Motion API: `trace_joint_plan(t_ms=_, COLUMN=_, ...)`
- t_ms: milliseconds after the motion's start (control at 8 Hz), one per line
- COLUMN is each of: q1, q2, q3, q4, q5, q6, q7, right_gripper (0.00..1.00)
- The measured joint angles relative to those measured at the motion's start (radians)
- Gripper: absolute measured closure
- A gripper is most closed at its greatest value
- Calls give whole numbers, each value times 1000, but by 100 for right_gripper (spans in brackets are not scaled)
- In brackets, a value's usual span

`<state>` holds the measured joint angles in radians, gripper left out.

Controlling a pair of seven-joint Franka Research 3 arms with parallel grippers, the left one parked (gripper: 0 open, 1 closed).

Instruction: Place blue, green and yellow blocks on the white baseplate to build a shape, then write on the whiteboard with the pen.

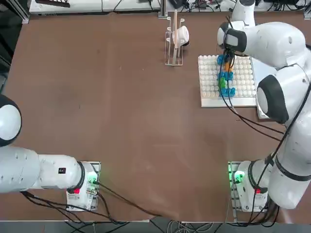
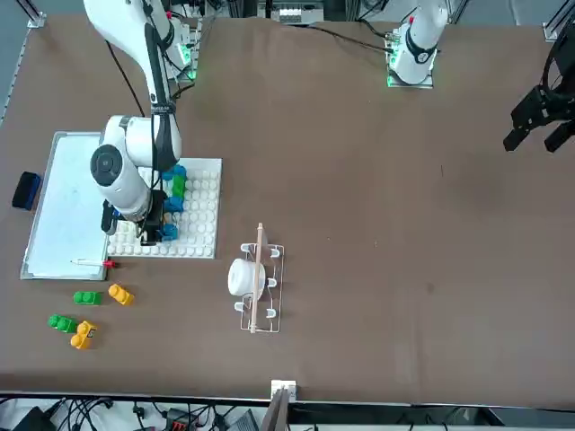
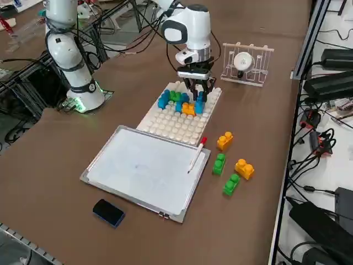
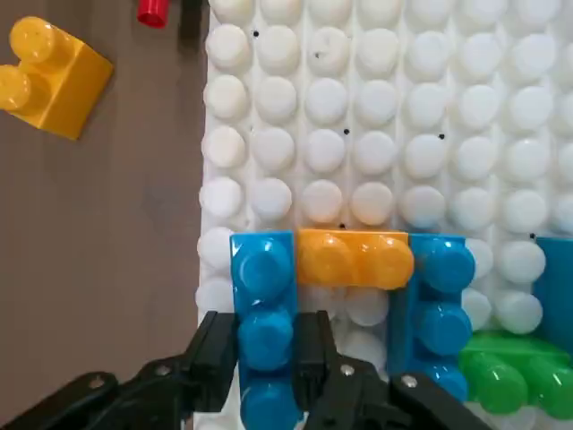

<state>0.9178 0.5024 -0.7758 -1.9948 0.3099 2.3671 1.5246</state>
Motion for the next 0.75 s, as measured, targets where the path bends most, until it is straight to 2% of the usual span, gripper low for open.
trace_joint_plan(t_ms=750, q1=-2, q2=25, q3=-1, q4=0, q5=60, q6=15, q7=5, right_gripper=64)
